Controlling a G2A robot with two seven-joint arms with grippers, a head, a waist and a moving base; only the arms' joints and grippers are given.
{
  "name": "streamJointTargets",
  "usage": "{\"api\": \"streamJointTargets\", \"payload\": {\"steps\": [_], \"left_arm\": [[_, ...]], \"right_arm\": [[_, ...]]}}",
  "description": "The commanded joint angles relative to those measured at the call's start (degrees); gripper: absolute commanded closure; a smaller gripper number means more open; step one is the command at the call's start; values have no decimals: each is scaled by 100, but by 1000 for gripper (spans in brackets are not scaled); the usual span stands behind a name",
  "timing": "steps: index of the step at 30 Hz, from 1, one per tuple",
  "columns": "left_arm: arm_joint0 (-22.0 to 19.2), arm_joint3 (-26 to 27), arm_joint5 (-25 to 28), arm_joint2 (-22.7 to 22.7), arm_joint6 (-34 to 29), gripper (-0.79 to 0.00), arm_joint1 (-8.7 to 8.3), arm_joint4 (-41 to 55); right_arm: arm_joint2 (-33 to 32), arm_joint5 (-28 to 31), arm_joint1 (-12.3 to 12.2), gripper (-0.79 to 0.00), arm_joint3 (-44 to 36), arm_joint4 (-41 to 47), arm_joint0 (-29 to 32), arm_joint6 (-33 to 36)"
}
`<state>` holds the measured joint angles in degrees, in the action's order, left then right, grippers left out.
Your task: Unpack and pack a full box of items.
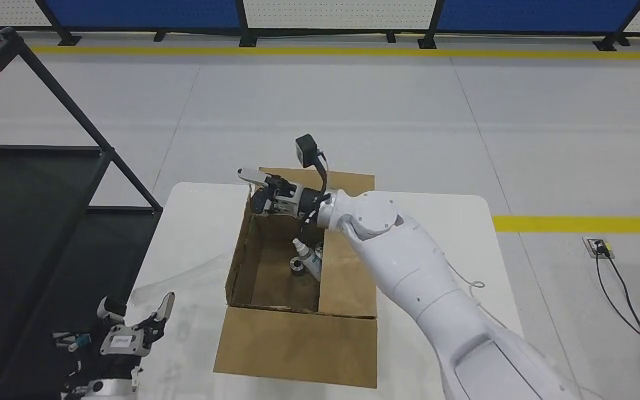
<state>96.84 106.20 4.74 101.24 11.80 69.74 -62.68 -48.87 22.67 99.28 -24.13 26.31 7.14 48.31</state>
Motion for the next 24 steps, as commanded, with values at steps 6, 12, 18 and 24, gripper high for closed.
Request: {"api": "streamJointTargets", "payload": {"steps": [6, 12, 18, 24], "left_arm": [[89, -25, 184, -5, -80, -785, 14, 146], [114, -139, 311, -84, -49, -785, 22, 35], [164, -51, 286, -66, 52, -785, 39, 77], [294, 236, 384, -2, 188, -785, 49, 86]], "right_arm": [[-85, -398, -154, -785, -366, -438, 229, -110], [-82, -670, -193, -785, -757, -666, 462, -111], [65, -804, -85, -785, -1242, -767, 708, -528], [340, -944, 151, -785, -1372, -831, 751, -1197]]}}
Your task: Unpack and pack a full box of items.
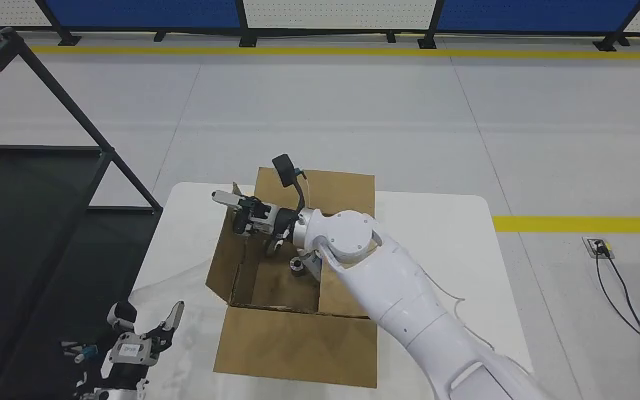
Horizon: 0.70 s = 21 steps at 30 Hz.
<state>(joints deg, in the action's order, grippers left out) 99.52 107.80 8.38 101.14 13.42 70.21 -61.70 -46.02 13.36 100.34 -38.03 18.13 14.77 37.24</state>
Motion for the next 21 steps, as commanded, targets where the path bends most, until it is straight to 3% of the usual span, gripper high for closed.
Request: {"api": "streamJointTargets", "payload": {"steps": [1, 12, 21], "left_arm": [[45, 151, 35, 12, 49, -785, 3, -18], [-27, 766, 42, -49, -116, -785, 15, -199], [-470, 480, -103, -55, -571, -785, 14, -185]], "right_arm": [[107, -28, 92, -785, 54, -13, -34, -156], [402, 39, 605, -785, 934, 399, -382, -49], [373, 258, 825, -785, 1476, 508, -571, 107]]}}
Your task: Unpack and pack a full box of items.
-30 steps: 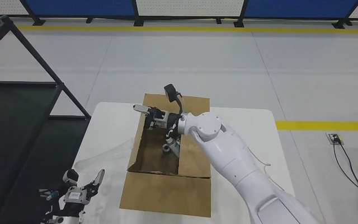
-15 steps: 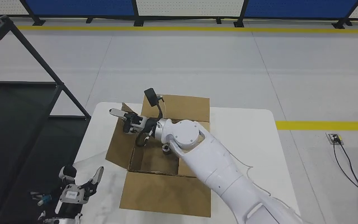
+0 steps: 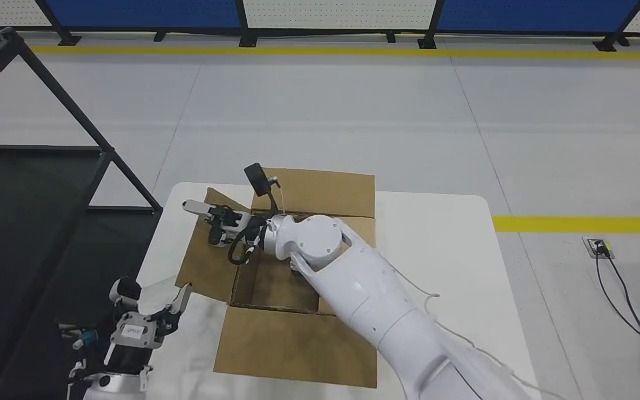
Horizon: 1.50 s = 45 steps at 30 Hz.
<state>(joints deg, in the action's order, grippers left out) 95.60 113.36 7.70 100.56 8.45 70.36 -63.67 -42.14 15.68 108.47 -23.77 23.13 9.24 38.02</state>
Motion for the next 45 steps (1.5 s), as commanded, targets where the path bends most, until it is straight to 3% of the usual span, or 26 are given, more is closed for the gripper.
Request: {"api": "streamJointTargets", "payload": {"steps": [1, 10, 19, 33, 45], "left_arm": [[-135, -144, -56, 0, -127, -785, -1, 28], [-229, -556, -70, 93, -219, -785, 5, 185], [-357, -1113, -38, 48, -279, -785, 10, 186], [-472, -1556, -39, -136, -286, -785, 29, 91], [-462, -1625, -59, -185, -317, -785, 37, 41]], "right_arm": [[-27, 49, 23, -785, 93, 13, -34, 63], [-358, 848, -86, -785, 209, 36, -97, 294], [-931, 1490, -529, -785, -34, -171, 44, 413], [-1748, 968, -1137, -785, -1303, -590, 754, 563], [-2080, 462, -1348, -785, -2081, -781, 1155, 695]]}}
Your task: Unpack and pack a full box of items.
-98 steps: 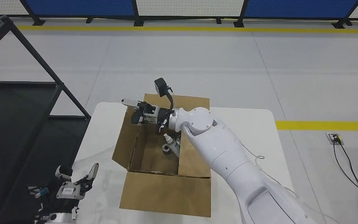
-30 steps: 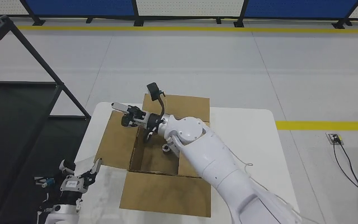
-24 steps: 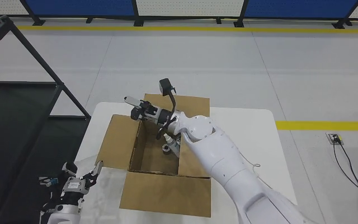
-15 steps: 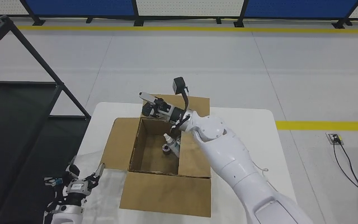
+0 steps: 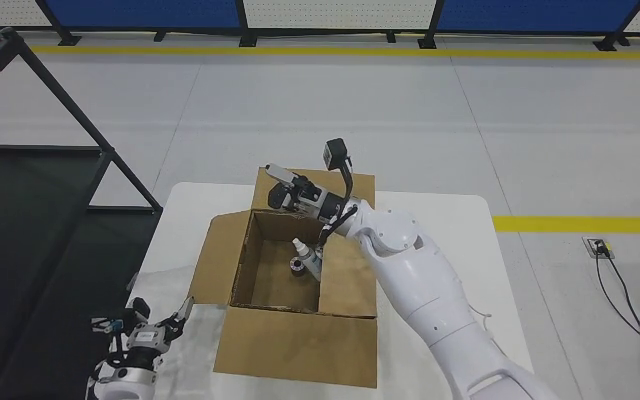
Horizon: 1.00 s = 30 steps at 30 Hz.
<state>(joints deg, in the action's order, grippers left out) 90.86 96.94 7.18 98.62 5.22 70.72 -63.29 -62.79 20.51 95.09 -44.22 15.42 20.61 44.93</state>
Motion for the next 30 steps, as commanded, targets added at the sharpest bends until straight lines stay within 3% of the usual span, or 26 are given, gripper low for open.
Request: {"api": "streamJointTargets", "payload": {"steps": [1, 20, 30], "left_arm": [[25, 37, -12, 16, 4, -785, 1, 8], [518, 840, -35, 232, 232, -785, 15, -8], [457, 824, -81, 258, 137, -785, 22, -2]], "right_arm": [[-31, -41, -19, -785, -68, -18, 36, 5], [-146, -172, -101, -785, -222, -22, 148, 56], [-188, -164, -137, -785, -186, -50, 159, 60]]}}
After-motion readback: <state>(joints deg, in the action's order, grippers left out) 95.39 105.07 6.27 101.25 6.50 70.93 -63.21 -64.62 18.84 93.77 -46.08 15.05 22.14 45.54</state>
